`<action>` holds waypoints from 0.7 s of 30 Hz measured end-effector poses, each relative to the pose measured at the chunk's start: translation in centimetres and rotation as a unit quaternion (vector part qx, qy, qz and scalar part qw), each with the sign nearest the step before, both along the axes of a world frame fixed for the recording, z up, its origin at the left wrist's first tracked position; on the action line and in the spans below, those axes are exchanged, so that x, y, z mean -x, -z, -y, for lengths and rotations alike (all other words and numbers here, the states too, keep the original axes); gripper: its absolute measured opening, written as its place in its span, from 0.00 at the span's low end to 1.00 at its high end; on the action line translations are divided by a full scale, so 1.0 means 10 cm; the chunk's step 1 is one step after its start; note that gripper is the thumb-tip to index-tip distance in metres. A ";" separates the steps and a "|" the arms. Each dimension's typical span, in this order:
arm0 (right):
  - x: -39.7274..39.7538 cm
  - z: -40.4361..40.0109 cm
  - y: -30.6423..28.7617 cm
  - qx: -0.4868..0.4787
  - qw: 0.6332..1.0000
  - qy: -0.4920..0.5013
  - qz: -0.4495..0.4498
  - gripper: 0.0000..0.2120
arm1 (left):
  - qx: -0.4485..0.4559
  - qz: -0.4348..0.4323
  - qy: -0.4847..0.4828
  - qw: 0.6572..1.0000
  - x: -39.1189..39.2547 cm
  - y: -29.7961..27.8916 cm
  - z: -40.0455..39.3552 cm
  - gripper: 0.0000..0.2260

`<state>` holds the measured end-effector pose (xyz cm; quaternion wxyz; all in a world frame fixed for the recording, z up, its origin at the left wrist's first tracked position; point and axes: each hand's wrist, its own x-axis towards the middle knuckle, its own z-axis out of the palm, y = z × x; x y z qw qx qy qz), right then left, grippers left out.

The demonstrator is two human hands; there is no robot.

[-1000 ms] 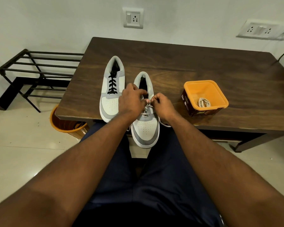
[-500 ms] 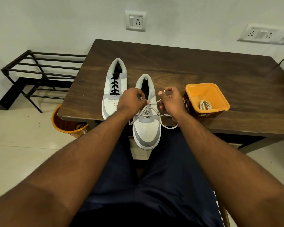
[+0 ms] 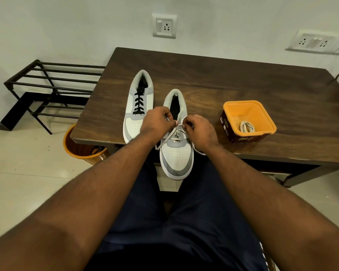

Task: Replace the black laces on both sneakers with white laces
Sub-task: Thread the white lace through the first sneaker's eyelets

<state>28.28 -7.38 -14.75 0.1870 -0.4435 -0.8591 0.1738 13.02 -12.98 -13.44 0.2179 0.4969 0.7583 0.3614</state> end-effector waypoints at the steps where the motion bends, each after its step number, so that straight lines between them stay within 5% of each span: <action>1: -0.03 -0.04 -0.04 -0.010 1.000 0.005 0.008 0.05 | 0.003 0.003 0.001 1.000 0.00 0.00 0.00 0.09; 6: -0.28 -0.44 -0.17 -0.003 0.991 0.130 -0.034 0.04 | 0.009 0.005 -0.003 1.000 0.02 0.02 0.00 0.09; 14: -0.14 -0.17 -0.04 0.018 0.998 -0.014 -0.062 0.14 | 0.004 0.007 -0.002 1.000 0.02 0.02 -0.01 0.10; 21: 0.02 -0.12 0.02 -0.020 0.999 -0.050 0.003 0.05 | 0.007 -0.001 -0.002 1.000 0.03 0.03 0.00 0.10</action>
